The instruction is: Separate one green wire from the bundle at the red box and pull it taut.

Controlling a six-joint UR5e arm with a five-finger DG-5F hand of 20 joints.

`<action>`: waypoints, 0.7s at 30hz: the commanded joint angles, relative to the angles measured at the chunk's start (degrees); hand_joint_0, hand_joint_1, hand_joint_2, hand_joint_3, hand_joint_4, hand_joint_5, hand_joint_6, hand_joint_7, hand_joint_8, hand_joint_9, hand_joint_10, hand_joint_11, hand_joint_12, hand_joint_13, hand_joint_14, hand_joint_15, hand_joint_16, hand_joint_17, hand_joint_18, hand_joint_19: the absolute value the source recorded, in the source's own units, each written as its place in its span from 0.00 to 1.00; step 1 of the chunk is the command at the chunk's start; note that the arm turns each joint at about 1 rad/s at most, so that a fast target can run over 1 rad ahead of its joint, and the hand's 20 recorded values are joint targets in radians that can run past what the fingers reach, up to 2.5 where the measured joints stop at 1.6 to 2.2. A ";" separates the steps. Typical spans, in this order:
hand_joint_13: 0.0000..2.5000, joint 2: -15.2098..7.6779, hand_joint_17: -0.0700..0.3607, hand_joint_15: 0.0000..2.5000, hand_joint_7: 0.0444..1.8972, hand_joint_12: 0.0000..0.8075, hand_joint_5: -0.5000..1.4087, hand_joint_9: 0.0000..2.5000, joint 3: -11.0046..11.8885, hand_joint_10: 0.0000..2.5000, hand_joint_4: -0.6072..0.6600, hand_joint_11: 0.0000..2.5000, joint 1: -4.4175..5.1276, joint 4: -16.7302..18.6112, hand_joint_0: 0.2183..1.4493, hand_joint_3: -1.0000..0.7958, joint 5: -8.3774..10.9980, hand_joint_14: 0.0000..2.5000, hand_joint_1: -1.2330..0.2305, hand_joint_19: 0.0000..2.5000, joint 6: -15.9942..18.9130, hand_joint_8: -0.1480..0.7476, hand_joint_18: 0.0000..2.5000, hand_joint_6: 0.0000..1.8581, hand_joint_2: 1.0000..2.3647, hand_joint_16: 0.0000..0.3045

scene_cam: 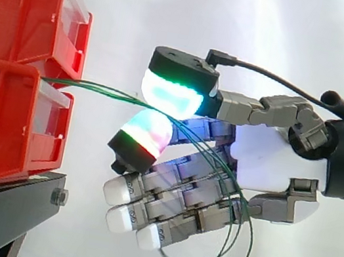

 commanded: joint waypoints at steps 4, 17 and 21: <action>0.28 0.01 0.45 0.10 0.54 0.44 0.17 0.35 0.00 0.01 0.66 0.17 0.14 -0.05 0.30 0.30 0.20 0.00 0.43 0.16 0.00 0.48 0.23 0.46 0.00 0.18; 0.28 0.01 0.45 0.10 0.56 0.44 0.17 0.34 -0.09 0.01 0.61 0.17 0.40 -0.32 0.33 0.36 0.37 0.00 0.34 0.15 0.26 0.48 0.23 0.46 0.01 0.18; 0.28 0.01 0.46 0.10 0.53 0.43 0.16 0.32 -0.09 0.01 0.57 0.18 0.49 -0.40 0.37 0.38 0.37 0.00 0.29 0.15 0.09 0.47 0.24 0.47 0.01 0.18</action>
